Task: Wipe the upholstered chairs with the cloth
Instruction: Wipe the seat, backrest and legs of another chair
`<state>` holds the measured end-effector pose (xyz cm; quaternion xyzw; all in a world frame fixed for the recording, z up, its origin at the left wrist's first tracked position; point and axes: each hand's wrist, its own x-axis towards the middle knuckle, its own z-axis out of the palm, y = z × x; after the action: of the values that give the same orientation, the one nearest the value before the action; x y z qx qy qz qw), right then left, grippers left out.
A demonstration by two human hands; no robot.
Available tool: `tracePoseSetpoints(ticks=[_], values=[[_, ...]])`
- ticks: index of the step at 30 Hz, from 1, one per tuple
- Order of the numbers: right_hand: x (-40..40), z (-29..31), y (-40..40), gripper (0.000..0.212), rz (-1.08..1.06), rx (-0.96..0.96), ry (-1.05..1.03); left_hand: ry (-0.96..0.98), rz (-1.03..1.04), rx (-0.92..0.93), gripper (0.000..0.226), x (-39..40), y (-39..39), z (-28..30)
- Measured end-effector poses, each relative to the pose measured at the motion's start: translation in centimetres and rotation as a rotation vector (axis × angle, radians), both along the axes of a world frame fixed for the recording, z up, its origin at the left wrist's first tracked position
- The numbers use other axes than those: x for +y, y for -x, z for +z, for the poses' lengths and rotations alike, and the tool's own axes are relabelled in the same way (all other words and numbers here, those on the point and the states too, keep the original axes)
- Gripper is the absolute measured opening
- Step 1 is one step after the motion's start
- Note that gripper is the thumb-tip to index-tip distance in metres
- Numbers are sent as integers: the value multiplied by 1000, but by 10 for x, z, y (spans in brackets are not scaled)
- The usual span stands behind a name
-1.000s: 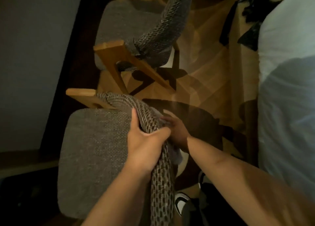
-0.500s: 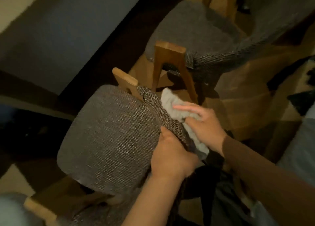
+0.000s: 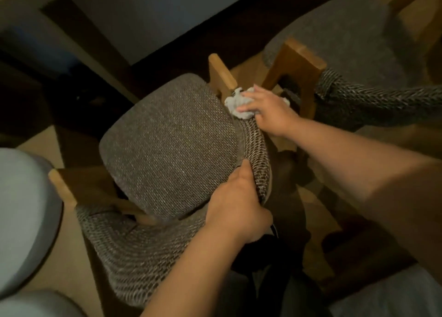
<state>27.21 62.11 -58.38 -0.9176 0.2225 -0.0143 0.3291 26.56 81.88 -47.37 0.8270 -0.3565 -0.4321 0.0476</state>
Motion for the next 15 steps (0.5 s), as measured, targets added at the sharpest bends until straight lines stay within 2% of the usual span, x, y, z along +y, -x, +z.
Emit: tracePoseSetpoints(ticks=[3, 11, 15], values=[[2, 0, -12, 49, -2, 16, 56, 16, 0, -10, 98, 3, 1, -1], [38, -2, 19, 51, -81, -5, -40, -35, -61, -3, 96, 28, 9, 4], [58, -5, 34, 47, -193, -44, -110, 15, 4, -81, 84, 40, 14, 0]])
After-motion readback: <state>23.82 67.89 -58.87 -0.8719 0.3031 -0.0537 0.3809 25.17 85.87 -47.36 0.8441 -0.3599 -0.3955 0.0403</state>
